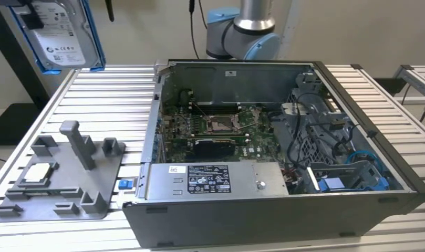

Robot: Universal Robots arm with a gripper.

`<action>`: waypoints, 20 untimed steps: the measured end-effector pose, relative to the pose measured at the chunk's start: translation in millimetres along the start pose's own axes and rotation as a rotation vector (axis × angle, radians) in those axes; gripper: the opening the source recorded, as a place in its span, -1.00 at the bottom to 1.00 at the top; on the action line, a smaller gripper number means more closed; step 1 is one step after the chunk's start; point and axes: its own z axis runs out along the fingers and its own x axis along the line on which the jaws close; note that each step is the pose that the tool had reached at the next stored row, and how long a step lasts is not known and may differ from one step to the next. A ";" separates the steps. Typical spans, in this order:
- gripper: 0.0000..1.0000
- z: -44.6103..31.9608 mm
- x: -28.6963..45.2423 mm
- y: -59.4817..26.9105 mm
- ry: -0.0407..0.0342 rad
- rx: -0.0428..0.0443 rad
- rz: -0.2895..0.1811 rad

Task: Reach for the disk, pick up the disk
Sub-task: 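Pick up the disk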

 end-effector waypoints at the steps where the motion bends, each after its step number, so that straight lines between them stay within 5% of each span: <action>1: -1.00 0.2 0.3 -3.1 0.0000 0.0000 0.000; 20: -1.00 5.0 6.7 -65.5 0.0000 0.0000 0.000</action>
